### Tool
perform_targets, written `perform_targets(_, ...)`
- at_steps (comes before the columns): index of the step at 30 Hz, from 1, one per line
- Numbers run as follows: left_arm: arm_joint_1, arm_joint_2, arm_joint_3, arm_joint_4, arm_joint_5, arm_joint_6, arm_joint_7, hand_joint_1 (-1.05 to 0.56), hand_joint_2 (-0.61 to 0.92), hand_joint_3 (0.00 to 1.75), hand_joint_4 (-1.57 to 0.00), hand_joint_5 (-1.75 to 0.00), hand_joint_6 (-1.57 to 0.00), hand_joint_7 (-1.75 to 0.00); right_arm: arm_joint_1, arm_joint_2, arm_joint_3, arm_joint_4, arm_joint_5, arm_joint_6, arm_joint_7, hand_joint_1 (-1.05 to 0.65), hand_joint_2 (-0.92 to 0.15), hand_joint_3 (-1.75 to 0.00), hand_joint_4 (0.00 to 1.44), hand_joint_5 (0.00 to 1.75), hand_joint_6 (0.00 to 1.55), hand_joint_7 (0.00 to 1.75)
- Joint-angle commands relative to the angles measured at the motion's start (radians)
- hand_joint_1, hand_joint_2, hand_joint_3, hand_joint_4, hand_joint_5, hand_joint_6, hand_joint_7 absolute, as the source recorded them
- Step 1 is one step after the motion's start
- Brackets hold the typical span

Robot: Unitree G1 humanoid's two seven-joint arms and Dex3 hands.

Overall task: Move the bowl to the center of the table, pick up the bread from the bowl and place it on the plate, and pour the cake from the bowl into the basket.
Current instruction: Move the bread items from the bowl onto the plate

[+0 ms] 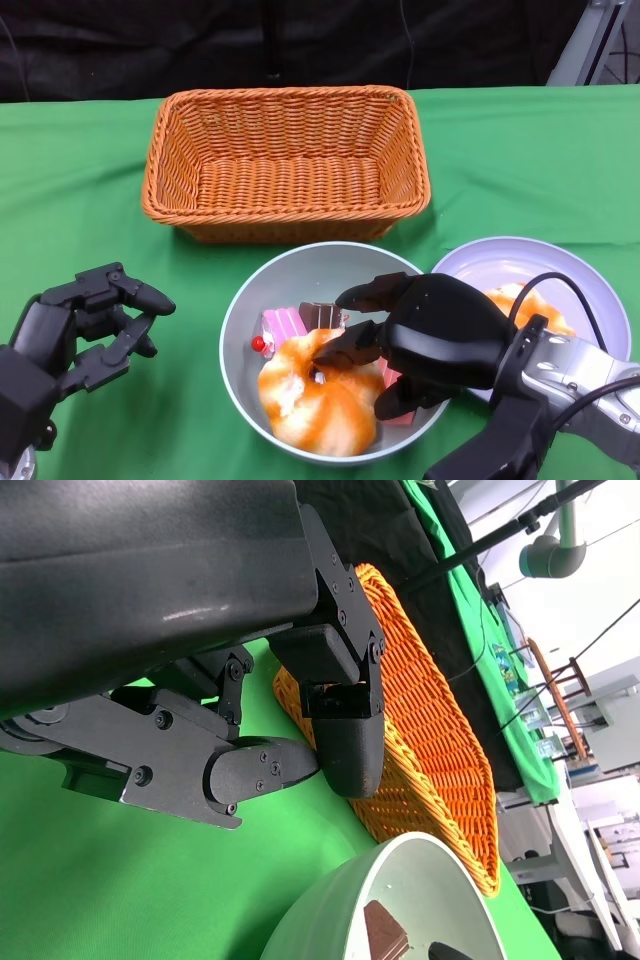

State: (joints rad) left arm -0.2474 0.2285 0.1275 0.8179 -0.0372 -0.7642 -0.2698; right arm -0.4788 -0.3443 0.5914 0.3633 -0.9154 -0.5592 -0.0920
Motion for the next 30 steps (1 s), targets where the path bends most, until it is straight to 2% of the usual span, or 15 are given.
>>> perform_targets(1, 0.001, 0.013, 0.007, -0.005, -0.01, -0.014, 0.002, -0.16, 0.84, 0.54, -0.81, -1.38, -0.83, -1.04, -0.02, -0.029, 0.02, 0.021, -0.015, -0.005, 0.043, -0.64, -0.77, 0.0, 0.46, 0.0, 0.79, 0.0)
perform_targets(7, 0.005, 0.012, 0.006, -0.01, -0.004, -0.008, 0.011, -0.17, 0.84, 0.53, -0.81, -1.4, -0.83, -1.05, -0.034, -0.031, 0.04, 0.045, -0.035, -0.007, 0.028, -0.59, -0.77, 0.0, 0.5, 0.02, 0.79, 0.0)
perform_targets(8, 0.005, 0.012, 0.006, -0.011, -0.003, -0.007, 0.013, -0.16, 0.85, 0.53, -0.81, -1.4, -0.83, -1.05, -0.036, -0.03, 0.046, 0.057, -0.045, -0.013, 0.006, -0.42, -0.82, -0.01, 0.58, 0.04, 0.88, 0.03)
perform_targets(10, 0.006, 0.013, 0.006, -0.012, 0.0, -0.006, 0.018, -0.16, 0.85, 0.53, -0.8, -1.4, -0.83, -1.06, -0.044, -0.027, 0.058, 0.091, -0.063, -0.027, -0.044, -0.32, -0.85, -0.01, 0.65, 0.04, 0.96, 0.03)
perform_targets(15, 0.004, 0.01, 0.01, -0.009, -0.017, -0.008, 0.002, -0.15, 0.84, 0.53, -0.79, -1.42, -0.82, -1.07, -0.067, -0.013, 0.085, 0.175, -0.075, -0.052, -0.125, -0.34, -0.87, -0.01, 0.88, 0.08, 1.03, 0.02)
perform_targets(18, 0.004, 0.01, 0.008, -0.011, -0.009, -0.008, 0.014, -0.16, 0.84, 0.53, -0.78, -1.42, -0.82, -1.07, -0.083, 0.001, 0.1, 0.237, -0.078, -0.078, -0.2, -0.32, -0.87, 0.0, 1.1, 0.2, 1.08, 0.03)
perform_targets(20, 0.006, 0.011, 0.007, -0.014, -0.006, -0.007, 0.017, -0.16, 0.84, 0.53, -0.78, -1.41, -0.83, -1.07, -0.096, 0.011, 0.11, 0.277, -0.073, -0.097, -0.232, -0.31, -0.86, 0.0, 1.02, 0.53, 1.11, 0.01)
perform_targets(21, 0.007, 0.011, 0.007, -0.016, -0.005, -0.006, 0.017, -0.16, 0.85, 0.53, -0.78, -1.41, -0.83, -1.07, -0.102, 0.015, 0.114, 0.293, -0.072, -0.105, -0.242, -0.29, -0.85, 0.0, 0.95, 0.78, 1.14, 0.01)
perform_targets(22, 0.007, 0.01, 0.007, -0.017, -0.006, -0.006, 0.016, -0.16, 0.85, 0.53, -0.79, -1.41, -0.83, -1.07, -0.108, 0.019, 0.119, 0.31, -0.073, -0.112, -0.252, -0.29, -0.85, 0.0, 0.92, 0.88, 1.15, 0.01)
perform_targets(25, 0.008, 0.009, 0.009, -0.018, -0.017, -0.002, 0.005, -0.16, 0.85, 0.52, -0.79, -1.4, -0.82, -1.07, -0.123, 0.026, 0.133, 0.338, -0.077, -0.115, -0.263, -0.28, -0.84, 0.0, 0.88, 0.97, 1.18, 0.02)
perform_targets(28, 0.008, 0.01, 0.007, -0.018, -0.013, -0.002, 0.008, -0.17, 0.86, 0.51, -0.79, -1.4, -0.82, -1.07, -0.134, 0.029, 0.148, 0.351, -0.084, -0.106, -0.265, -0.31, -0.83, 0.0, 0.8, 1.16, 1.2, 0.01)
perform_targets(30, 0.007, 0.009, 0.008, -0.018, -0.014, 0.0, 0.008, -0.17, 0.86, 0.5, -0.79, -1.4, -0.82, -1.07, -0.139, 0.029, 0.154, 0.356, -0.085, -0.103, -0.264, -0.32, -0.83, 0.0, 0.77, 1.2, 1.2, 0.01)
